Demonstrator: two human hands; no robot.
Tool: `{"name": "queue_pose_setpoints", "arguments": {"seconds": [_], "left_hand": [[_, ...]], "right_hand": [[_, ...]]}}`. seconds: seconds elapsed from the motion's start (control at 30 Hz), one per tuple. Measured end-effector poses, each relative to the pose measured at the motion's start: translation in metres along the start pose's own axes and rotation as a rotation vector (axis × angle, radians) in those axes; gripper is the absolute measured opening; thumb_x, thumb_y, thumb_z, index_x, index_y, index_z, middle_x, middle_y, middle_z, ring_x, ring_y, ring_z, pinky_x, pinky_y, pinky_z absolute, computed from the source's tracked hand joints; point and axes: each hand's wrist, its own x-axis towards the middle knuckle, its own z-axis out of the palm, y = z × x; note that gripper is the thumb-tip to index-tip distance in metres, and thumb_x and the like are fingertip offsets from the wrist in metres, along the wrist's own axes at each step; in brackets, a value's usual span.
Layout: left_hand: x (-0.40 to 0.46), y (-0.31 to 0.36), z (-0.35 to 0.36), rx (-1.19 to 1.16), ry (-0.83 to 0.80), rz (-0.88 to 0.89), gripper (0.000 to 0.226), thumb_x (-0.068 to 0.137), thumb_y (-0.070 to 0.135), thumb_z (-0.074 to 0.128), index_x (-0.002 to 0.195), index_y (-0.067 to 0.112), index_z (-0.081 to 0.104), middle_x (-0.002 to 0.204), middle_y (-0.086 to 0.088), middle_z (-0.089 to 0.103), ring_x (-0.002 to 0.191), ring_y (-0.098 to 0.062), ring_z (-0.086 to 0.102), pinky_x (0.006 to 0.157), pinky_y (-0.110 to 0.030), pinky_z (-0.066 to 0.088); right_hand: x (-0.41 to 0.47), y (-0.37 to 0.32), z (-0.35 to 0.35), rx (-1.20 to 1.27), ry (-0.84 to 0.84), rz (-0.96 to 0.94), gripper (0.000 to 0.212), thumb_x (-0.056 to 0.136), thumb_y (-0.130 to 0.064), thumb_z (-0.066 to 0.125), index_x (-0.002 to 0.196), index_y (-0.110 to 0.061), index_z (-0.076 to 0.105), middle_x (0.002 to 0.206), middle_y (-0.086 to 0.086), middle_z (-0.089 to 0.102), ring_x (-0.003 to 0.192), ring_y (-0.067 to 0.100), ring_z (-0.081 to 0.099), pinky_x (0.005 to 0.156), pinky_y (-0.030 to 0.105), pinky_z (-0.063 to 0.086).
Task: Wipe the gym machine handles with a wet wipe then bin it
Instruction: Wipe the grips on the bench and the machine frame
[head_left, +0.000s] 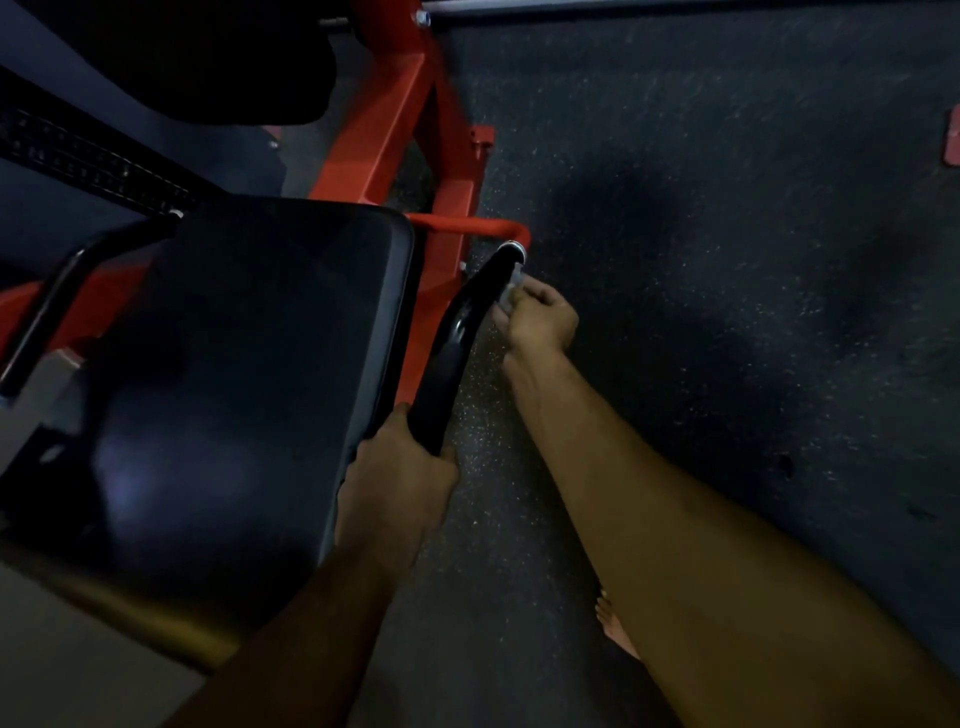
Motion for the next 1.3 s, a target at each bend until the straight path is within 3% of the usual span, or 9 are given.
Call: {"name": "queue_pose_setpoints", "arguments": {"seconds": [0.17, 0.4, 0.53, 0.63, 0.8, 0.9, 1.07, 1.23, 1.3], "left_hand": [[0.000, -0.001, -0.001, 0.012, -0.007, 0.026, 0.039, 0.093, 0.038, 0.064, 0.130, 0.029, 0.054, 0.101, 0.007, 0.065, 0.091, -0.017, 0.065, 0.084, -0.044, 0.058], [0.004, -0.004, 0.001, 0.025, -0.025, 0.022, 0.039, 0.094, 0.038, 0.064, 0.130, 0.031, 0.053, 0.107, 0.004, 0.066, 0.087, -0.016, 0.059, 0.076, -0.034, 0.051], [0.005, -0.003, 0.001, 0.027, -0.024, 0.009, 0.036, 0.093, 0.040, 0.065, 0.126, 0.031, 0.053, 0.102, 0.004, 0.066, 0.087, -0.017, 0.063, 0.077, -0.037, 0.056], [0.004, -0.003, 0.000, 0.028, -0.015, 0.012, 0.038, 0.092, 0.039, 0.066, 0.127, 0.030, 0.053, 0.101, 0.005, 0.065, 0.087, -0.018, 0.064, 0.077, -0.039, 0.057], [0.005, -0.005, -0.001, 0.014, -0.038, 0.012, 0.035, 0.093, 0.036, 0.066, 0.124, 0.029, 0.054, 0.099, 0.005, 0.065, 0.086, -0.016, 0.064, 0.074, -0.037, 0.055], [0.005, -0.005, -0.001, 0.022, -0.040, 0.008, 0.036, 0.093, 0.035, 0.066, 0.126, 0.027, 0.054, 0.103, 0.004, 0.065, 0.086, -0.017, 0.062, 0.073, -0.035, 0.051], [0.005, -0.002, -0.001, 0.044, -0.045, -0.015, 0.041, 0.095, 0.036, 0.064, 0.132, 0.026, 0.052, 0.113, -0.002, 0.065, 0.089, -0.017, 0.056, 0.074, -0.034, 0.045], [0.005, -0.003, -0.003, 0.042, -0.062, -0.019, 0.043, 0.093, 0.033, 0.066, 0.133, 0.025, 0.051, 0.107, 0.000, 0.063, 0.086, -0.017, 0.055, 0.073, -0.033, 0.044], [0.006, -0.002, -0.003, 0.049, -0.061, -0.026, 0.044, 0.092, 0.034, 0.067, 0.133, 0.026, 0.051, 0.099, 0.004, 0.057, 0.084, -0.016, 0.053, 0.072, -0.034, 0.044]], "right_hand": [[0.023, -0.005, 0.007, 0.088, -0.004, 0.062, 0.026, 0.095, 0.012, 0.054, 0.118, 0.006, 0.064, 0.106, 0.024, 0.071, 0.089, 0.027, 0.073, 0.090, 0.043, 0.059], [-0.035, 0.013, -0.030, -0.002, -0.204, 0.109, 0.023, 0.098, -0.001, 0.056, 0.116, -0.007, 0.068, 0.103, 0.010, 0.076, 0.085, 0.014, 0.073, 0.082, 0.030, 0.060], [-0.019, 0.016, -0.016, 0.103, -0.125, 0.096, 0.022, 0.098, 0.001, 0.055, 0.114, -0.006, 0.069, 0.098, 0.013, 0.075, 0.087, 0.020, 0.073, 0.087, 0.038, 0.060], [0.010, 0.009, 0.002, 0.154, -0.042, 0.074, 0.024, 0.096, 0.005, 0.055, 0.116, -0.001, 0.068, 0.106, 0.018, 0.073, 0.093, 0.025, 0.073, 0.091, 0.042, 0.059], [0.020, 0.001, 0.009, 0.141, -0.039, 0.055, 0.018, 0.094, 0.007, 0.059, 0.103, -0.003, 0.070, 0.094, 0.015, 0.073, 0.069, 0.016, 0.071, 0.086, 0.034, 0.061], [0.012, 0.006, 0.002, 0.173, -0.076, 0.116, 0.025, 0.096, 0.007, 0.053, 0.117, 0.001, 0.067, 0.100, 0.017, 0.073, 0.082, 0.021, 0.072, 0.095, 0.040, 0.057], [-0.028, 0.030, -0.024, 0.063, -0.185, 0.135, 0.027, 0.098, -0.002, 0.054, 0.121, -0.009, 0.068, 0.109, 0.011, 0.075, 0.102, 0.022, 0.073, 0.093, 0.037, 0.058], [-0.015, 0.028, -0.009, 0.215, -0.121, 0.152, 0.029, 0.098, 0.004, 0.051, 0.123, -0.002, 0.065, 0.105, 0.015, 0.074, 0.090, 0.023, 0.074, 0.081, 0.033, 0.061], [0.001, 0.024, 0.002, 0.262, -0.077, 0.139, 0.028, 0.095, 0.007, 0.054, 0.120, 0.002, 0.066, 0.104, 0.017, 0.073, 0.091, 0.024, 0.073, 0.088, 0.037, 0.060]]}}
